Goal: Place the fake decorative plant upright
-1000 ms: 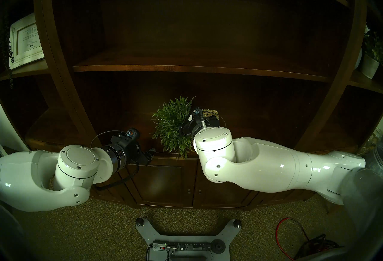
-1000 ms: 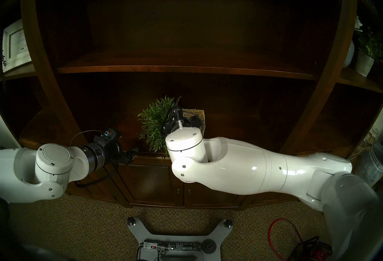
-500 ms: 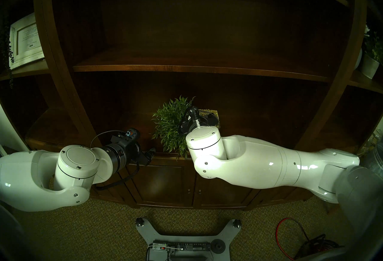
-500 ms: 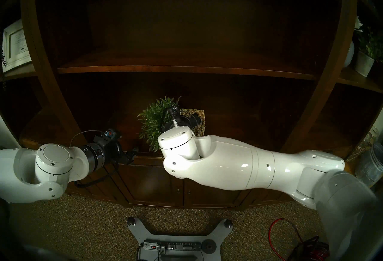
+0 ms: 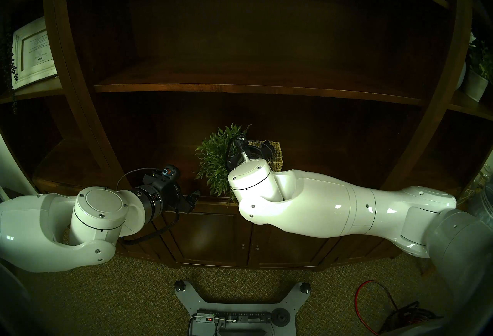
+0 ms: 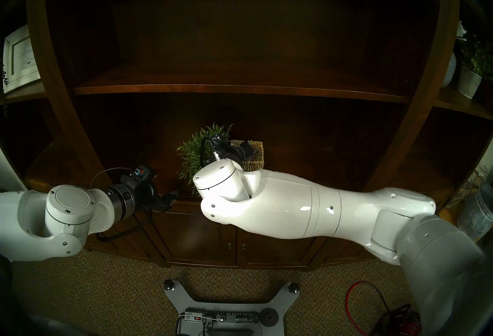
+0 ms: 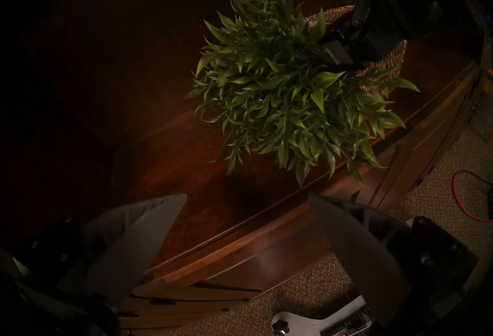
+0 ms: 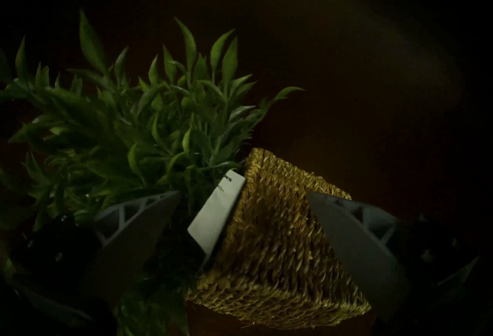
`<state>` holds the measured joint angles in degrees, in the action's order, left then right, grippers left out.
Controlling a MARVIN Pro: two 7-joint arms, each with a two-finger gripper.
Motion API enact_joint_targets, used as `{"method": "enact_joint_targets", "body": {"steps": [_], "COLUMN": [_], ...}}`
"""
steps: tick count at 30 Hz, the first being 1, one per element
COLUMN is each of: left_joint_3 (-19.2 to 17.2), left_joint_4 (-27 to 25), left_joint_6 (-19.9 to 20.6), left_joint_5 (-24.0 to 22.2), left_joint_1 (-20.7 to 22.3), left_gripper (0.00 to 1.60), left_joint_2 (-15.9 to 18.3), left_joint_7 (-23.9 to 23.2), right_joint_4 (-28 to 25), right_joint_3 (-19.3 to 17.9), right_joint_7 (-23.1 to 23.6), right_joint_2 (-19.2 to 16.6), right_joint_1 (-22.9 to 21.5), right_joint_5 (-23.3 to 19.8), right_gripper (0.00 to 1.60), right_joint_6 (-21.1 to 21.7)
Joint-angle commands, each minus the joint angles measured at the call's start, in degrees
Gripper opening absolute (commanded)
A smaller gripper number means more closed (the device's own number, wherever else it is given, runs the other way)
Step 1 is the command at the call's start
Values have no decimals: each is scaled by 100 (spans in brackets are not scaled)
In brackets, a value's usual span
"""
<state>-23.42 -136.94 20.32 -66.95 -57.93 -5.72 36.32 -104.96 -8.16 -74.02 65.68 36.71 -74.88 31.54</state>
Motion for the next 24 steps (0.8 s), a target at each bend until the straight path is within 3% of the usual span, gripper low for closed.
{"method": "enact_joint_targets", "body": {"steps": [1,5,12,13,24], "left_joint_3": [-106,-105,-102,-102,-101], "left_joint_4": [-21,-21,-21,-21,-21], "left_joint_6": [-19,-20,-22,-22,-22], "left_joint_5": [10,11,14,14,14], "left_joint_1": [107,106,104,104,104], "left_gripper": [160,160,160,160,160], "left_joint_2": [-1,-1,-2,-2,-2], "left_joint_7": [3,4,5,5,6], "right_joint_4": [-52,-3,13,3,-39], "right_joint_3": [-191,-228,-249,-273,-496], "right_joint_7": [-577,-294,-265,-21,131], "right_joint_2": [121,70,-33,-100,-303], "right_joint_1": [-173,-135,-146,-152,-17], "right_joint_5": [36,176,327,412,445], "right_gripper": [160,160,160,160,160], "right_joint_6": [300,431,539,553,803]}}
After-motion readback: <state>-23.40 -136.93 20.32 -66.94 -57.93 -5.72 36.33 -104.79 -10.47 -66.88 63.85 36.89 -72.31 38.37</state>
